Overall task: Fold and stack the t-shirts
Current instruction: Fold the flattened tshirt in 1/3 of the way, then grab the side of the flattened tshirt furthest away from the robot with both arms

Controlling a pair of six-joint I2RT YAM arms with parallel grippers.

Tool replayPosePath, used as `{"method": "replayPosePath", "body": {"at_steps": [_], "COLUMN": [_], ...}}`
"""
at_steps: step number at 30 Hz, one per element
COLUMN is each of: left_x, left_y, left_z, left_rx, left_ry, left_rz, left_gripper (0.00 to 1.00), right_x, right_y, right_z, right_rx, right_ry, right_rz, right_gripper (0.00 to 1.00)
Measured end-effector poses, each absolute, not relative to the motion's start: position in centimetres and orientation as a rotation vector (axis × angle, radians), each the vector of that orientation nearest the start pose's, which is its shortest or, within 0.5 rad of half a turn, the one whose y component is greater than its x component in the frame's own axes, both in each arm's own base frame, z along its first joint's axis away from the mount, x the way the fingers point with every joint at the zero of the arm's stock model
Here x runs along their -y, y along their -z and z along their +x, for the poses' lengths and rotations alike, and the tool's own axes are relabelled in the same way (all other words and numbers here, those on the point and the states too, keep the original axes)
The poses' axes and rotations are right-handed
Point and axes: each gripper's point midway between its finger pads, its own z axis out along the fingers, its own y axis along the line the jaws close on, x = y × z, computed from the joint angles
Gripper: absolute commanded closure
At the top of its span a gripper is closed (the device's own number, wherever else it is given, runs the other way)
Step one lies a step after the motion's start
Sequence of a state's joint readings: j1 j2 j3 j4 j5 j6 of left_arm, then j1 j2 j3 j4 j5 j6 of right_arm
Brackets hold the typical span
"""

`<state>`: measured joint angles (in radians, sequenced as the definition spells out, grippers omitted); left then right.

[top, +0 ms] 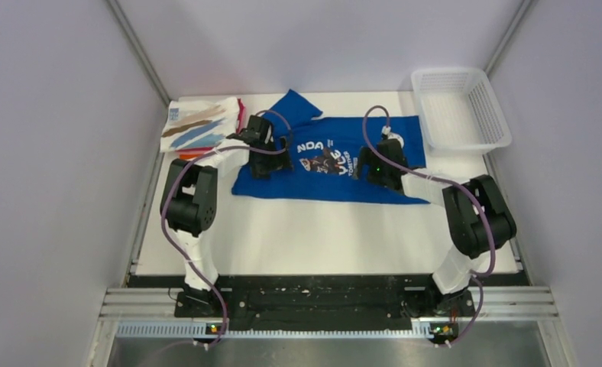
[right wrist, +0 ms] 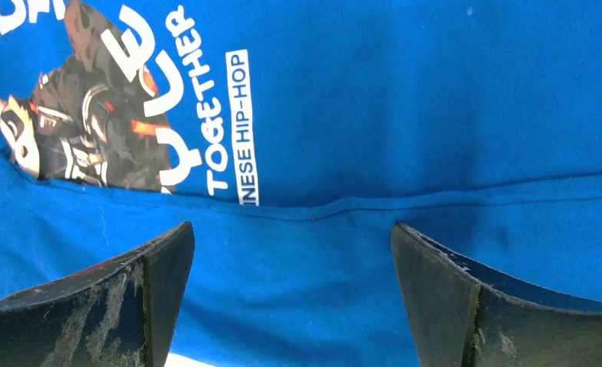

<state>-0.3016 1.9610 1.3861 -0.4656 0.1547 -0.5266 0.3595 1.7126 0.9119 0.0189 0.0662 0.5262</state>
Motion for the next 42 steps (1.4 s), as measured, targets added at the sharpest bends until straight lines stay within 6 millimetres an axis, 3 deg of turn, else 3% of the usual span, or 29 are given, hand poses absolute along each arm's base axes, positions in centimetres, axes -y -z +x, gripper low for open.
{"method": "replayPosePath", "body": {"at_steps": [4, 7, 15, 21, 29, 35, 40, 42], "left_x": [17.9, 17.5, 16.2, 15.1, 14.3, 13.5, 12.8, 12.6], "left_y": [-4.4, -4.5, -3.9, -3.6, -3.1, -3.0, -3.2, -4.4], "left_z": [41.0, 38.9, 31.6, 25.8, 20.0, 18.0, 17.4, 18.1], "left_rx": [-2.648, -2.639, -2.673, -2.697, -2.769, -2.768, -2.778, -2.771], "left_ry": [0.505, 0.525, 0.54, 0.496, 0.379, 0.369, 0.317, 0.289], "left_rz": [-0.272, -0.306, -0.403, -0.472, -0.541, -0.613, -0.624, -0.605], "left_gripper": [0.01, 0.01, 0.01, 0.01, 0.01, 0.01, 0.01, 0.01], "right_x": [-15.4, -15.1, -16.1, -17.0, -16.8, -16.8, -16.4, -15.9], "right_y": [-3.8, -3.7, -3.7, -3.6, -3.6, -3.7, -3.8, -4.3], "right_z": [37.6, 35.6, 30.6, 25.4, 20.7, 18.7, 18.5, 19.0], "right_rx": [-2.364, -2.365, -2.385, -2.449, -2.497, -2.52, -2.527, -2.52], "right_ry": [-0.362, -0.384, -0.435, -0.482, -0.557, -0.617, -0.591, -0.544], "right_rz": [0.245, 0.255, 0.221, 0.179, 0.21, 0.222, 0.23, 0.244], "right_gripper": [0.01, 0.01, 0.01, 0.01, 0.01, 0.01, 0.01, 0.01]}}
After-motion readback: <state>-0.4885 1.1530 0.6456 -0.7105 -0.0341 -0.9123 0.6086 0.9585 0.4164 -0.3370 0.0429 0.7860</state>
